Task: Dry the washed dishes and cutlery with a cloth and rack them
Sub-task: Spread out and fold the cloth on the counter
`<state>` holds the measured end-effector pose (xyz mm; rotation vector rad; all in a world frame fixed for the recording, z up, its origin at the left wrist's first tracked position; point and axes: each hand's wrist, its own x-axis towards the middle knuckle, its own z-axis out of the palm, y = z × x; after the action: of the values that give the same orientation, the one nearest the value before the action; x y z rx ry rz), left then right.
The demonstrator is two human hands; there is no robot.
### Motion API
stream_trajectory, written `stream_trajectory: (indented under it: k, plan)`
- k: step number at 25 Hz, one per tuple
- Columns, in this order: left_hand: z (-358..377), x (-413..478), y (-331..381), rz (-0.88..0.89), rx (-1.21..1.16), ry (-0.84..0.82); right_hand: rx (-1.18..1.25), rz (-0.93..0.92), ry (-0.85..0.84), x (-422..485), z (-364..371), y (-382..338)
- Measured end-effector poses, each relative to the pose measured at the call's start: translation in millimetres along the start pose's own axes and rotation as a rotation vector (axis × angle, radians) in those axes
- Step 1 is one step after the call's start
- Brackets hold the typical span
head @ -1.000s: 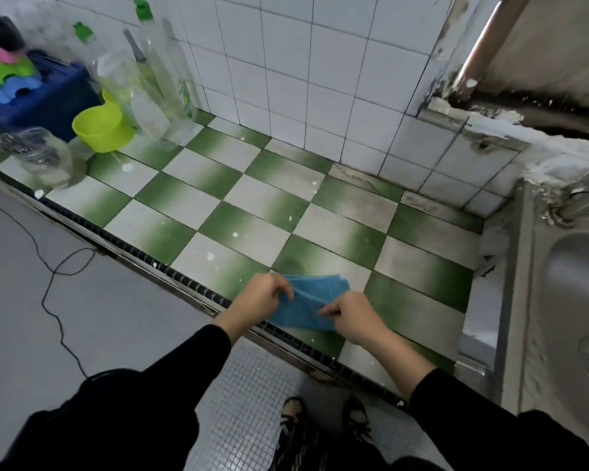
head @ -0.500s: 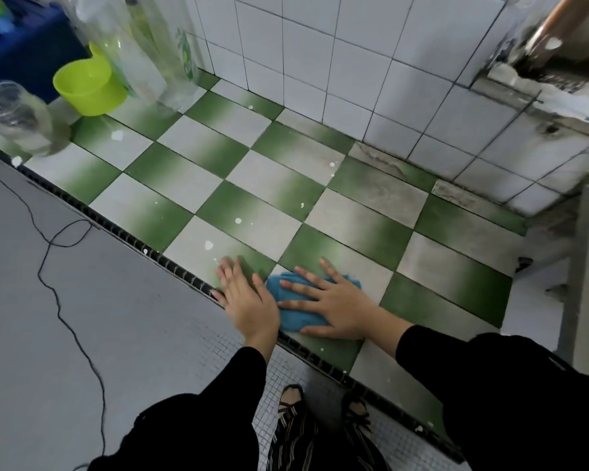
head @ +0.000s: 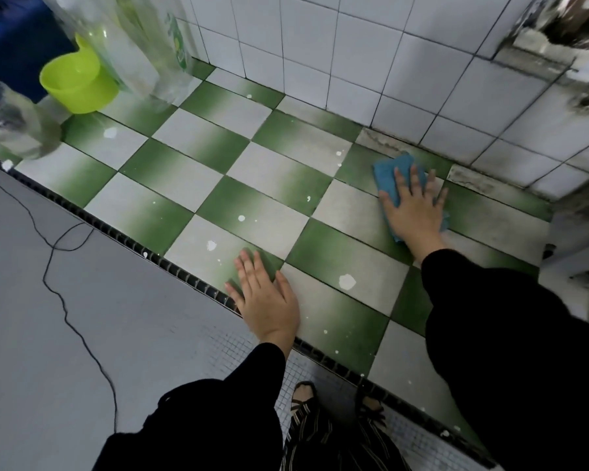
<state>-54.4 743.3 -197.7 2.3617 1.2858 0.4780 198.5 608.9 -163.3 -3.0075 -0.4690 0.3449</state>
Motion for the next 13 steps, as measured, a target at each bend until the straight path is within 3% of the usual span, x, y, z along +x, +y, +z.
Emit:
stream_trajectory:
  k: [2, 5, 8, 10, 13]
  plan:
    - [-0.4, -0.2, 1.0, 0.023, -0.004, 0.007, 0.03, -0.038, 0.01, -34.4, 13.6, -25.2]
    - [0.6, 0.2, 0.6, 0.034, -0.026, 0.026, 0.042, -0.264, -0.008, -117.3, 41.6, -54.4]
    - [1.2, -0.4, -0.3, 0.044, -0.036, 0.048, 0.026, -0.369, -0.01, -206.1, 66.2, -46.8]
    - [1.1, -0.4, -0.9, 0.052, -0.03, 0.052, 0.013, -0.247, 0.0, -240.5, 72.2, -15.9]
    - [-0.2, -1.9, 0.5, 0.082, -0.029, 0.04, 0.041, 0.14, -0.007, -250.8, 62.7, 31.8]
